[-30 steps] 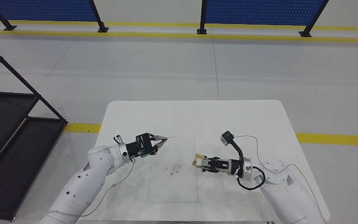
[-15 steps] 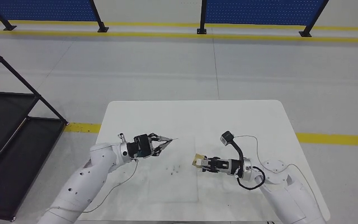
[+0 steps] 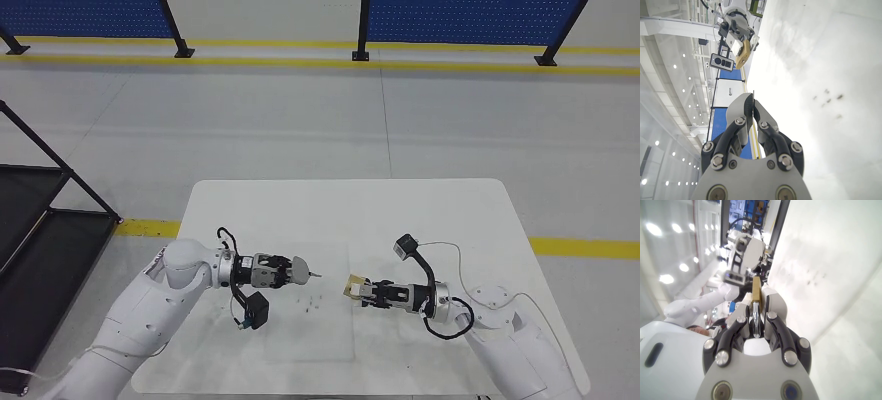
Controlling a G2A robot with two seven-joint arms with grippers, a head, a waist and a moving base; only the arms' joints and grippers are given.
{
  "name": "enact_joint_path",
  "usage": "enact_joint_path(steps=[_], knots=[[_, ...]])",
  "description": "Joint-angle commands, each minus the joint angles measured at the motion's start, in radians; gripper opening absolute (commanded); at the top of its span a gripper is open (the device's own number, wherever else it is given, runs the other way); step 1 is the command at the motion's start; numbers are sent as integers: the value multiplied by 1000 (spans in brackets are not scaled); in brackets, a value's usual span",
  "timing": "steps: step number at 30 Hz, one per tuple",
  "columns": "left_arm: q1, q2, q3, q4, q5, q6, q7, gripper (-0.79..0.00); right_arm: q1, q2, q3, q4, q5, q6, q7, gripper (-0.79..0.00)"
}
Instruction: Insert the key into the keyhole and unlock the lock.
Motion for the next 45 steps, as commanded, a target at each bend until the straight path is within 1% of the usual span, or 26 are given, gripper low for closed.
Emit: enact_joint_path(steps=[1, 12, 13, 15, 17, 18, 19, 22, 26, 31, 34, 38, 45], knots=[[0, 0, 0, 0, -1, -2, 1, -785, 0, 0, 0, 0, 0, 0, 0, -785], [0, 0, 0, 0, -1, -2, 1, -785, 0, 0, 0, 0, 0, 0, 0, -785], [-3, 1, 0, -16, 29, 23, -24, -785, 0, 0, 0, 0, 0, 0, 0, -785], [-3, 4, 2, -35, 76, 74, -34, -785, 0, 0, 0, 0, 0, 0, 0, -785], [-3, 6, 6, -54, 119, 147, -13, -785, -1, 0, -1, -1, -1, 1, -4, -785], [-1, 7, 5, -48, 118, 163, -14, -785, -3, -1, -6, -7, 1, 5, -2, -785], [-5, 8, 9, -58, 132, 200, 6, -785, -1, -1, -13, -10, 23, 2, 33, -785], [-6, 8, 13, -48, 128, 261, 37, -785, 27, 0, -21, 8, 65, 3, 132, -785], [0, 10, 14, -36, 100, 319, 74, -785, 61, 0, -31, 38, 108, 11, 226, -785], [12, 12, 11, -36, 51, 357, 105, -785, 97, -3, -52, 62, 127, 21, 279, -785], [22, 13, 11, -43, 36, 381, 108, -785, 111, -6, -68, 76, 131, 27, 276, -785], [31, 11, 20, -47, 16, 402, 98, -785, 119, -13, -87, 93, 147, 29, 245, -785], [29, 6, 40, -51, -3, 434, 78, -785, 123, -23, -116, 106, 163, -3, 196, -785]])
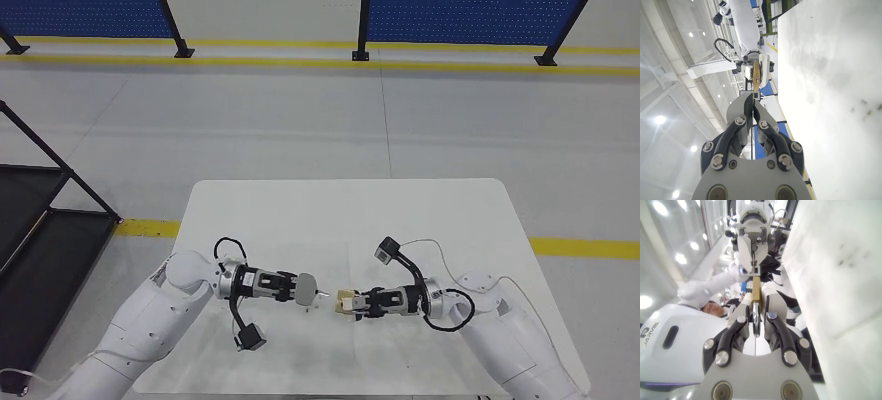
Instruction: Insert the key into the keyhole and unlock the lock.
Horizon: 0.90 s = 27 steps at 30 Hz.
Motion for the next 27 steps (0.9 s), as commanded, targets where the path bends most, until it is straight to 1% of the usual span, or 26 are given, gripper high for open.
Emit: enact_joint_path(steps=[1, 11, 27], knots=[[-1, -1, 3, -1, 4, 7, -7, -785, -1, -2, -4, 2, 2, -10, -13, -785], [-4, -1, 10, 3, 4, 17, -31, -785, -9, -8, -12, 10, 33, -44, -58, -785], [-5, -1, 15, 5, -4, 28, -44, -785, 0, -14, -19, 14, 21, -46, -92, -785]])
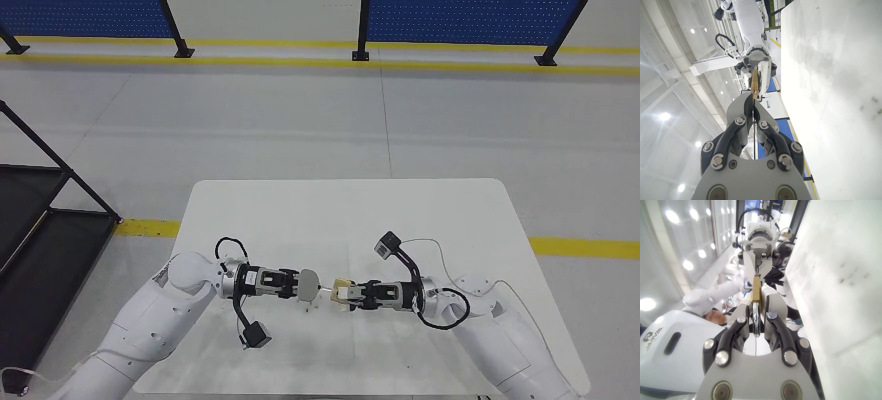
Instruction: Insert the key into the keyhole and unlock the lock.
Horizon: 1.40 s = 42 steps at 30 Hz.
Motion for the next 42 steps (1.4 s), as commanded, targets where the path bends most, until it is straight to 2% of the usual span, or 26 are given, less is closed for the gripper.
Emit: enact_joint_path(steps=[1, 42], knots=[[0, 0, 0, 1, 0, 3, 0, -785, 0, 0, -1, -1, -1, 1, -1, -785], [-26, -7, 47, 20, 2, 6, -10, -785, 11, -10, -23, -3, -12, 5, -4, -785]])
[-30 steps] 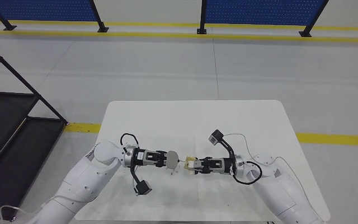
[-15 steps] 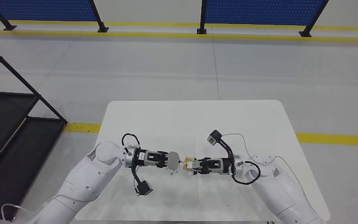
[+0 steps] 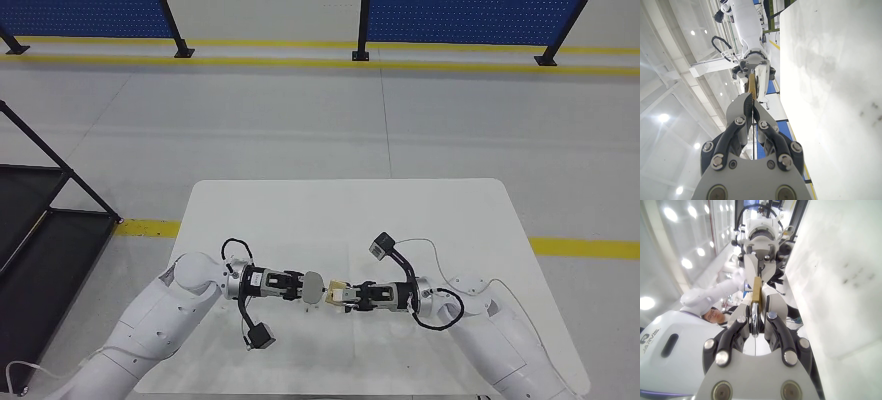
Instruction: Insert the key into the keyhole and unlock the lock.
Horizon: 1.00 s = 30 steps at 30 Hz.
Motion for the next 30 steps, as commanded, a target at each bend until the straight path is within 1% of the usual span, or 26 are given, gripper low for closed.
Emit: enact_joint_path(steps=[1, 10, 11, 12, 13, 20, 22, 23, 24, 25, 27, 29, 30], knots=[[0, 0, 1, 1, -1, -2, -2, -785, 0, 0, 0, 0, -1, 0, 0, -785], [-5, -2, 10, 9, -13, -1, 7, -785, -2, -1, -2, -1, -9, 1, -5, -785], [-6, -2, 11, 12, -15, -2, 9, -539, -2, -1, -2, 0, -9, 0, -5, -785], [-7, -2, 11, 13, -15, -2, 10, -342, -2, -1, -2, 0, -9, -1, -5, -785], [-8, -2, 11, 15, -16, -4, 9, 0, -2, -1, -3, 1, -9, -1, -6, -785], [-8, 5, -11, 15, -33, -20, 29, 0, -1, -1, -1, 1, -28, -5, -17, -785], [-10, 9, -24, 9, -38, -46, 41, 0, -2, -1, 0, -1, -35, -5, -23, -785], [-10, 11, -31, 7, -44, -74, 41, 0, -3, 0, 1, -1, -38, -6, -24, -785], [-10, 14, -37, 4, -55, -110, 42, 0, -4, 0, 2, -2, -41, -8, -26, -785], [-11, 17, -43, 3, -65, -169, 42, 0, -6, 1, 3, -3, -43, -9, -26, -785], [-19, 22, -52, 13, -97, -320, 27, 0, -8, 1, 5, -2, -45, -12, -25, -785], [-29, 24, -42, 21, -134, -459, 65, 0, -11, 2, 7, -1, -46, -14, -26, -785], [-40, 25, -32, 46, -165, -559, 92, 0, -12, 3, 8, -1, -47, -14, -25, -785]])
